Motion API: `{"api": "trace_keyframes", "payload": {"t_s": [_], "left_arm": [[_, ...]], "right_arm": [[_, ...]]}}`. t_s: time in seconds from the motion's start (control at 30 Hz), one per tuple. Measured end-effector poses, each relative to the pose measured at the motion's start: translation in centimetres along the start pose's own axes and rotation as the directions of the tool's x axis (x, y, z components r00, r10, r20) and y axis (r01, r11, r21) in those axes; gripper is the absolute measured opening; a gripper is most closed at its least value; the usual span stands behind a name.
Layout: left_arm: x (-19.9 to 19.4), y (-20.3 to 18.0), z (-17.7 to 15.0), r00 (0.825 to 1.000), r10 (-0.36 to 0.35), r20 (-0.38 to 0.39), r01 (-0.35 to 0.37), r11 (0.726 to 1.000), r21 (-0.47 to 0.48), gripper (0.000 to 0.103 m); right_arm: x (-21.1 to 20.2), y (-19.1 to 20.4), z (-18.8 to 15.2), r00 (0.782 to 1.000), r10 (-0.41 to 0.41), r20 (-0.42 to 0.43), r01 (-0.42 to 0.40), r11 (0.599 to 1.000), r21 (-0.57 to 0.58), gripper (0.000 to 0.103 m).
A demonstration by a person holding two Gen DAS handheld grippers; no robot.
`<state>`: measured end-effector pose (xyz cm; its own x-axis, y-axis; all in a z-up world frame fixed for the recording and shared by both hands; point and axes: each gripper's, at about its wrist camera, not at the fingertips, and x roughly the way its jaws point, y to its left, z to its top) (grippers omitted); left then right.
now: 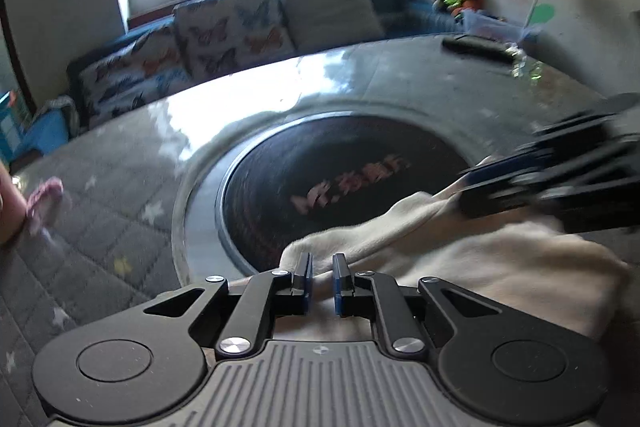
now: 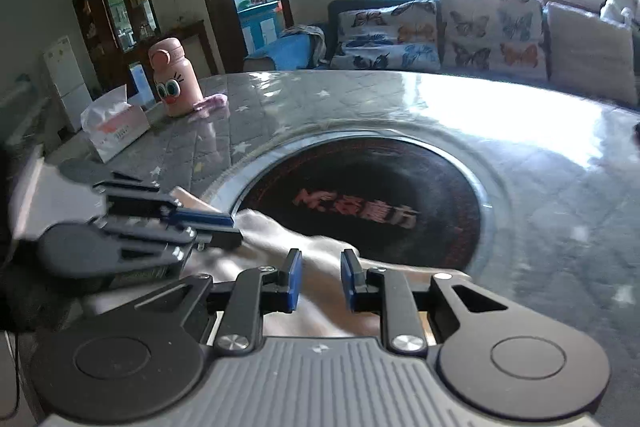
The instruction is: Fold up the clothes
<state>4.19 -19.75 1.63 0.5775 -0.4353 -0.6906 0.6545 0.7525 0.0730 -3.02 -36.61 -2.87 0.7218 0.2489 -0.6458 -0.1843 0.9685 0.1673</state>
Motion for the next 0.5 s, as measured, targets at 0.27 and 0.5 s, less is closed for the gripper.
{"api": "trace_keyframes", "payload": {"t_s": [0.27, 0.5], "left_arm": [[0.0, 0.2, -0.1, 1.000, 0.001, 0.008, -0.001, 1.000, -0.003, 0.013], [0.0, 0.1, -0.2, 1.000, 0.009, 0.012, -0.009, 1.000, -0.007, 0.013]], "right_arm": [[-3.1, -2.7, -3.3, 0.996, -0.079, -0.033, 0.080, 0.996, 0.035, 0.026], [-1.8, -2.8, -3.5, 0.995, -0.099, -0.026, 0.100, 0.994, 0.040, 0.026]]}}
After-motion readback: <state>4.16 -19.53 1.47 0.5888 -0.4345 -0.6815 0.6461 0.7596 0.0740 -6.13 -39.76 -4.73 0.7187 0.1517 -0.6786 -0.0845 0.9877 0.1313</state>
